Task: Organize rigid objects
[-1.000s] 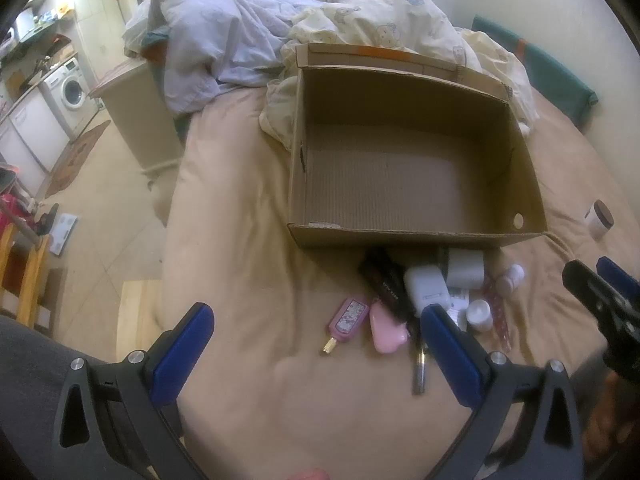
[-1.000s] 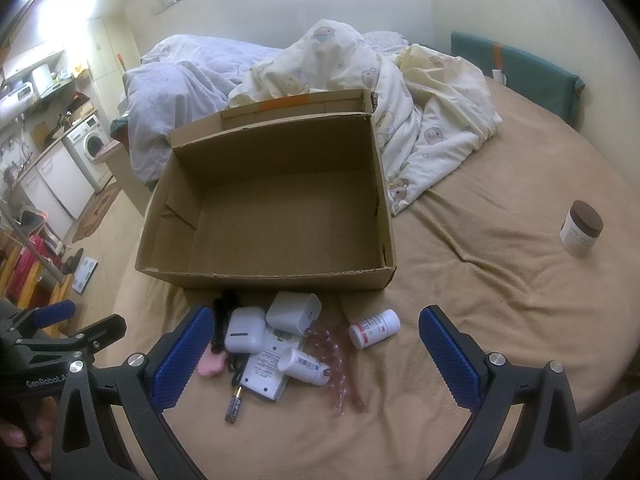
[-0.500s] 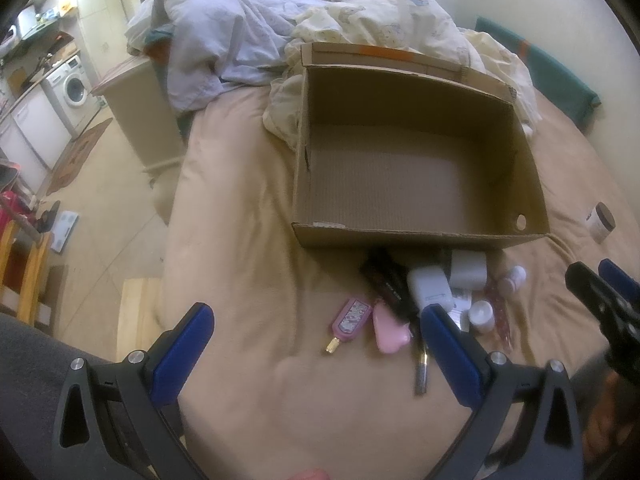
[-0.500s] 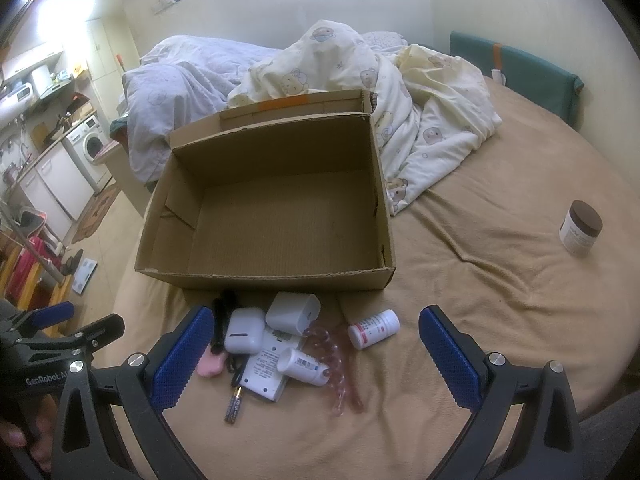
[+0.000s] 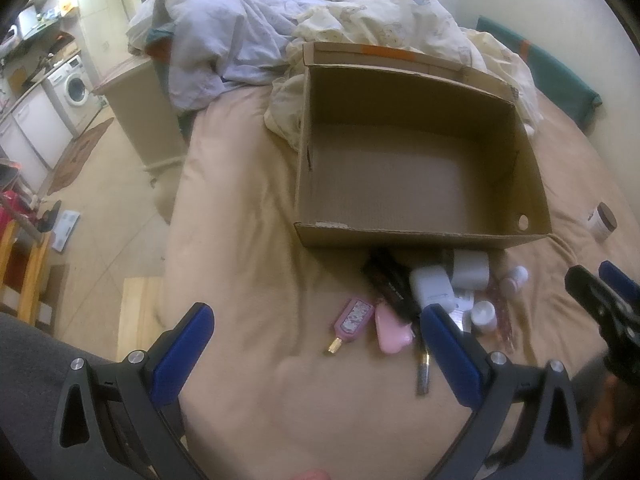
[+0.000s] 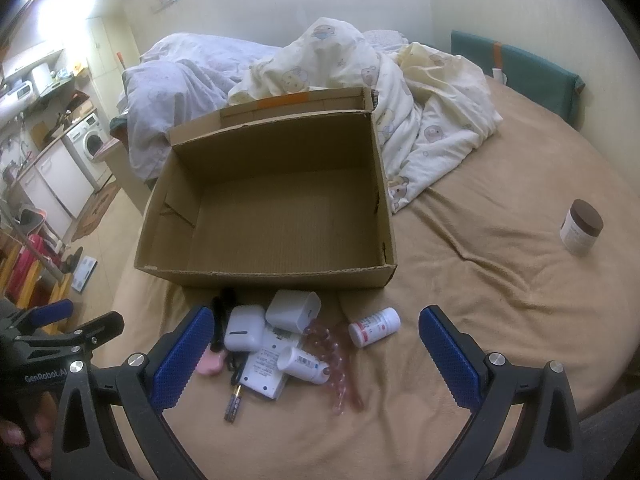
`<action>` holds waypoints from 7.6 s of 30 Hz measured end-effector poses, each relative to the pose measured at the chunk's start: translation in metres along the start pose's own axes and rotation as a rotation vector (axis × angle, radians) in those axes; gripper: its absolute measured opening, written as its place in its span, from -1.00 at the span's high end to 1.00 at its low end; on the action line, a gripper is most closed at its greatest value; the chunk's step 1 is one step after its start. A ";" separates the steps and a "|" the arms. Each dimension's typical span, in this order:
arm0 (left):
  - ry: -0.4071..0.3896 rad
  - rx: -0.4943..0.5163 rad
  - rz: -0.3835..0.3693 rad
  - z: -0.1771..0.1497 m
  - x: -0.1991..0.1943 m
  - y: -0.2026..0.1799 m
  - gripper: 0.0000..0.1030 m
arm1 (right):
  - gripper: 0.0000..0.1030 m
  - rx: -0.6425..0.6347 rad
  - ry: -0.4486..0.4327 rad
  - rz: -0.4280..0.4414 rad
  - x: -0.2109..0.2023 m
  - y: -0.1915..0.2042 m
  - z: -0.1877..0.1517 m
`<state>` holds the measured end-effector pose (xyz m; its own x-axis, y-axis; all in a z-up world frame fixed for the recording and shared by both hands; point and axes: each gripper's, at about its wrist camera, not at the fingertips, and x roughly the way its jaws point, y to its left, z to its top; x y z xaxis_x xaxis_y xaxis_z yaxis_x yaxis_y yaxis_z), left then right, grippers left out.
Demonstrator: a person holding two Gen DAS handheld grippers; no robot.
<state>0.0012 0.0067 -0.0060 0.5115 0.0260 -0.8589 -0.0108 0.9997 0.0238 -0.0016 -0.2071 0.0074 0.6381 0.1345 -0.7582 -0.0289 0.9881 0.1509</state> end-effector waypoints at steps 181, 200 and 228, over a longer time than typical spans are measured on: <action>0.178 0.162 0.032 0.117 0.134 -0.056 -0.32 | -0.50 -0.159 0.302 0.148 0.153 0.027 0.075; 0.211 0.080 -0.064 0.125 0.119 -0.046 -0.73 | -1.00 -0.056 0.140 0.141 0.123 0.005 0.099; 0.119 0.043 -0.072 0.097 0.043 -0.009 -0.73 | -1.00 -0.050 0.047 0.136 0.055 -0.002 0.102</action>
<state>0.1070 -0.0018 0.0064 0.4041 -0.0432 -0.9137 0.0607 0.9979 -0.0204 0.1124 -0.2098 0.0304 0.5891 0.2700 -0.7616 -0.1521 0.9627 0.2236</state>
